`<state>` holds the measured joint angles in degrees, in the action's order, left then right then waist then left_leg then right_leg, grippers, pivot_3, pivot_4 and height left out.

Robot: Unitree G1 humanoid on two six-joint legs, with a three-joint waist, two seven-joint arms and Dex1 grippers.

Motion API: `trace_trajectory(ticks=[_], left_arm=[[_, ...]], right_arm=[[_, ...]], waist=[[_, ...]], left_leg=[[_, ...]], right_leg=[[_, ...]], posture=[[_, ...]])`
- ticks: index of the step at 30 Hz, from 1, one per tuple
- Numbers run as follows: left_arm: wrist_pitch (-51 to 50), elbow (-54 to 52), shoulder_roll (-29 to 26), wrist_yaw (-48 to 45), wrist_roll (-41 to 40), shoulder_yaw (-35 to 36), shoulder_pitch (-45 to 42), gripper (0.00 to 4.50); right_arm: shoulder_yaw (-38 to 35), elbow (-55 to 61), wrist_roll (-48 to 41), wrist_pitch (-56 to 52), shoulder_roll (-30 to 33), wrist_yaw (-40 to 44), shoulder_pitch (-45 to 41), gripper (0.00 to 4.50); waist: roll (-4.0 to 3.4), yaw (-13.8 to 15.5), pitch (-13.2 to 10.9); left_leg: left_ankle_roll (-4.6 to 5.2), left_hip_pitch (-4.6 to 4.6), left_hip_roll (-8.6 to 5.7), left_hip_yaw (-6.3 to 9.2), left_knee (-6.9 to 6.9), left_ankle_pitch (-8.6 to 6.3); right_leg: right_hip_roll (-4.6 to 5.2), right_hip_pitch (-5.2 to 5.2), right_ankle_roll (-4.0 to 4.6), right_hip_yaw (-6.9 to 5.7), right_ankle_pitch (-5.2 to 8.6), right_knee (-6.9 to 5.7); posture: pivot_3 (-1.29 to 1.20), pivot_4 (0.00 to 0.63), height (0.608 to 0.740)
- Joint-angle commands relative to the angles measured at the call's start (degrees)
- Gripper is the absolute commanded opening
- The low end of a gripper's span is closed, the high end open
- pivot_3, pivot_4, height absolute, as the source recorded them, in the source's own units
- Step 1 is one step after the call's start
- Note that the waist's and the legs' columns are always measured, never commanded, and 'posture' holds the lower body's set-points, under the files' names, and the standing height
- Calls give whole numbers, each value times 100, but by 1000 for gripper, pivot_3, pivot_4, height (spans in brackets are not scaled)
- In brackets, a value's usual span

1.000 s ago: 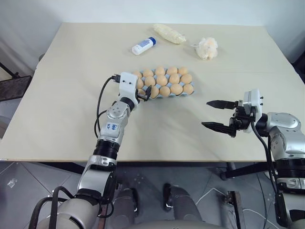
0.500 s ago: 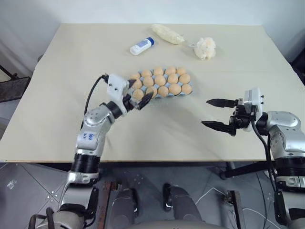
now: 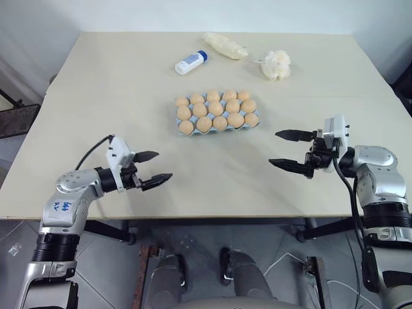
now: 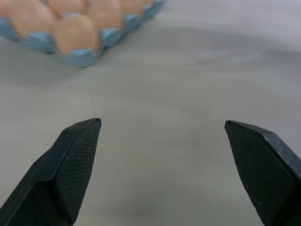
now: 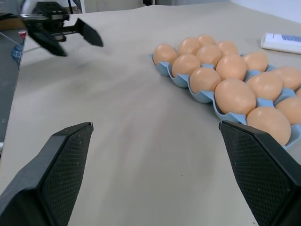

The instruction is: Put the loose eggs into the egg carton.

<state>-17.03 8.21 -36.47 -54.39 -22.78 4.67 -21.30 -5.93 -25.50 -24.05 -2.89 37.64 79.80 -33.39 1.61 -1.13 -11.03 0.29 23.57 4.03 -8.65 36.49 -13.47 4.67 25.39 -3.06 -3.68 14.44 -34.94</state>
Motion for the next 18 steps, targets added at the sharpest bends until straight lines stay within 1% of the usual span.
trace_trajectory(ticks=[1, 3, 11, 18], left_arm=[[432, 510, 39, 19, 86, 200, -477, 4487], [549, 804, 129, 135, 65, 295, -711, 4487], [531, 1208, 349, 42, -186, 530, -1168, 4487], [709, 1514, 466, -96, -103, 520, -1382, 4487]], right_arm=[[-93, -28, -32, 120, -7, -6, -152, 4500], [-150, -88, -29, 202, -36, -87, -189, 4500], [-484, -151, -413, 142, -176, -109, -273, 4500], [-460, -279, -332, 161, -137, -119, -312, 4500]], waist=[[0, -14, 0], [0, -36, 0], [0, -56, 0], [0, -57, 0]], left_leg=[[1, 1, 0, 0, -3, -1], [0, 1, 1, 0, -9, -1], [0, -5, 2, -7, -18, 9], [-20, -9, -4, -8, -13, 3]], right_leg=[[1, 0, -8, -1, -5, 1], [0, 4, -12, -2, -7, 0], [-25, 9, 2, -3, 1, -12], [-18, 8, -1, 0, 0, -22]], posture=[[0, 150, 740], [0, 150, 740], [0, 150, 740], [0, 150, 740]])
